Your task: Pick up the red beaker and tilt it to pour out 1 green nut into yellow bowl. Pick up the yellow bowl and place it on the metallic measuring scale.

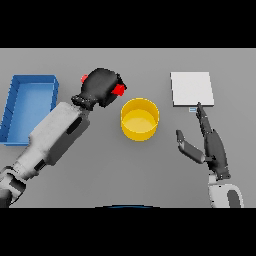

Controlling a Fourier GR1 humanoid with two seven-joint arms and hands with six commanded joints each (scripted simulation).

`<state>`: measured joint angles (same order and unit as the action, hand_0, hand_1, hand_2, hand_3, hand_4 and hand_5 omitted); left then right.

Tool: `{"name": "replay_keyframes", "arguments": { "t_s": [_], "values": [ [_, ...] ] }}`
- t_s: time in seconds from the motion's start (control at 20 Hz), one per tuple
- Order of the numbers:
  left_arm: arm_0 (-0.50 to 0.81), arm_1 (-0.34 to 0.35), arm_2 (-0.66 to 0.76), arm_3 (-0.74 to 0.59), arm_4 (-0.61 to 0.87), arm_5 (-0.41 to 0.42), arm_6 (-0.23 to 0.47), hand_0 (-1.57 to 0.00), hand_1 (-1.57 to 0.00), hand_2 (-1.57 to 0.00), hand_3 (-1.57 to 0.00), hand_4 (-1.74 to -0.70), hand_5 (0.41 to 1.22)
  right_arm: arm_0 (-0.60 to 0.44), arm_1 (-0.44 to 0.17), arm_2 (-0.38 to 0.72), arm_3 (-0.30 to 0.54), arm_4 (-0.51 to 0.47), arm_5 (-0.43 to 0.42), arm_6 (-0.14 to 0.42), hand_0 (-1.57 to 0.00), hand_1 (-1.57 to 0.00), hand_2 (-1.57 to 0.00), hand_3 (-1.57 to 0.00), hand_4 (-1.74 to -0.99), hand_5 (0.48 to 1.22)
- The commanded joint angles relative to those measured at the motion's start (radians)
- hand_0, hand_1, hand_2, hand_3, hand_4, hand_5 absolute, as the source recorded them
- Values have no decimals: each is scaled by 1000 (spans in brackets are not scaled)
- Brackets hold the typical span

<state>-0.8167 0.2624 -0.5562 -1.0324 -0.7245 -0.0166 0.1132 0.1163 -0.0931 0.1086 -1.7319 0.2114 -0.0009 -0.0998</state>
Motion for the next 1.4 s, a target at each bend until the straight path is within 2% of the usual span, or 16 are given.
{"name": "replay_keyframes", "arguments": {
  "t_s": [0.0,0.05,0.1,0.2,0.3,0.45,0.65,0.75,0.9,1.0,1.2,1.35],
  "values": [
    [-22,8,-27,19,-22,-22,-10,-1570,-1570,-1570,-1570,-1740,1186,-4,4,0,9,-4,1,1,1,1,1,1,-1268,720],
    [-46,17,-58,40,-46,-43,-30,-1570,-1570,-1570,-1570,-1740,1193,-3,3,-4,3,-6,-2,-8,1,1,1,1,-1264,717],
    [-76,21,-85,63,-67,-64,-49,-1570,-1570,-1570,-1570,-1690,1198,-6,9,3,-2,0,-5,-18,1,1,1,1,-1261,715],
    [-132,28,-146,85,-114,-117,-64,-1571,-1571,-1571,-1571,-1613,1206,-13,13,-6,4,0,-16,2,1,1,1,1,-1258,697],
    [-195,19,-202,128,-147,-185,-61,-1571,-1571,-1571,-1571,-1656,1212,2,14,-3,1,9,-23,-12,1,1,1,1,-1245,679],
    [-244,9,-275,152,-180,-233,-98,-1571,-1571,-1571,-1571,-1694,1216,-3,32,-5,14,-1,-29,3,1,1,1,1,-1220,657],
    [-330,-23,-374,220,-241,-287,-102,-1571,-1571,-1571,-1571,-1720,1219,0,24,-7,16,18,-42,-22,1,1,1,1,-1195,647],
    [-355,-15,-424,239,-267,-299,-119,-1571,-1571,-1571,-1571,-1728,1220,4,24,1,9,19,-33,-27,1,1,1,1,-1191,649],
    [-392,-23,-497,261,-307,-294,-143,-1571,-1571,-1571,-1571,-1734,1220,-19,29,-4,25,26,-46,9,1,1,1,1,-1179,635],
    [-414,-20,-546,264,-332,-277,-172,-1571,-1571,-1571,-1571,-1735,1221,-16,35,-5,32,24,-52,3,1,1,1,1,-1179,627],
    [-472,-47,-651,299,-398,-263,-182,-1571,-1571,-1571,-1571,-1735,1221,-13,27,-18,32,12,-49,-9,1,1,1,1,-1165,626],
    [-512,-58,-708,326,-422,-259,-207,-1571,-1571,-1571,-1571,-1733,1221,-15,25,-3,24,46,-61,-8,1,1,1,1,-1157,629]
  ]
}}
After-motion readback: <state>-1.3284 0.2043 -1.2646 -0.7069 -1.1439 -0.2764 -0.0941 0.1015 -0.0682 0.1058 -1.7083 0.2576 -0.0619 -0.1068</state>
